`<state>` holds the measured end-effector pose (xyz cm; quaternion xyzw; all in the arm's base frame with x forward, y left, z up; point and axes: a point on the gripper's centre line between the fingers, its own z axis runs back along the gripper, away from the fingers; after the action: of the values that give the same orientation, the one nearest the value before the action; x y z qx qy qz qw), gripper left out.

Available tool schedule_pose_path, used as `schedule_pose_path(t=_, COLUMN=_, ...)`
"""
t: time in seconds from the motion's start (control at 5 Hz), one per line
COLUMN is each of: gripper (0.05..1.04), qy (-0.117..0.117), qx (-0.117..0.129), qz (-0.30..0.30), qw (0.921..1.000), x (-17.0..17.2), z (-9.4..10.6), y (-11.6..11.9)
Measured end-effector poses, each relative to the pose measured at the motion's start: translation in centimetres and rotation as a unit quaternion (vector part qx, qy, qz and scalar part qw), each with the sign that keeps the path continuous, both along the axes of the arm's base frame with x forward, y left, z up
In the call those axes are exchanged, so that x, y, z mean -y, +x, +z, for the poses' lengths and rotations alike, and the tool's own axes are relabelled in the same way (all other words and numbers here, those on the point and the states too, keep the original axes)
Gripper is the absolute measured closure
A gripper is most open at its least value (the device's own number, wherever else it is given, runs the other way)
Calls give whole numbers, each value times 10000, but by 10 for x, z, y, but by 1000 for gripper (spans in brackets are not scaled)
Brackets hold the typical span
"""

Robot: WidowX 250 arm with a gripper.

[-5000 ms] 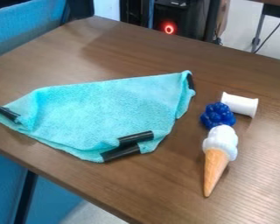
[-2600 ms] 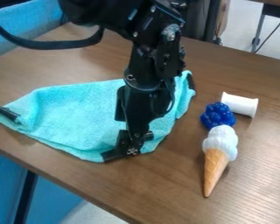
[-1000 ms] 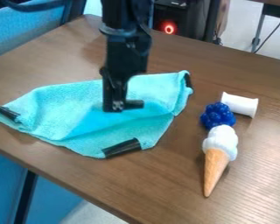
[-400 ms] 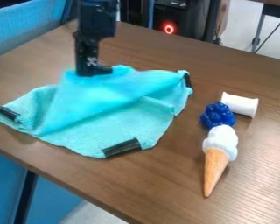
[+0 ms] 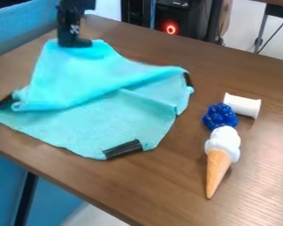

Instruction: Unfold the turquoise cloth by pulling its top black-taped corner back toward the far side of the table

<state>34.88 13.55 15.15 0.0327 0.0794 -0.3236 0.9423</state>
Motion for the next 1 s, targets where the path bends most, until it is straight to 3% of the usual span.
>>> schedule_pose_path(t=0.4, gripper=1024, qy=421, qx=-19, qz=-167, qw=9990, x=-27, z=11, y=28)
schedule_pose_path(t=0.6, gripper=1024, qy=463, qx=75, qz=-255, qw=9986, x=-31, z=10, y=41)
schedule_pose_path(t=0.8, gripper=1024, qy=558, qx=396, qz=-511, qw=9963, x=-38, z=6, y=54)
schedule_pose_path(t=1.0, gripper=1024, qy=510, qx=523, qz=-639, qw=9953, x=-48, z=-2, y=58)
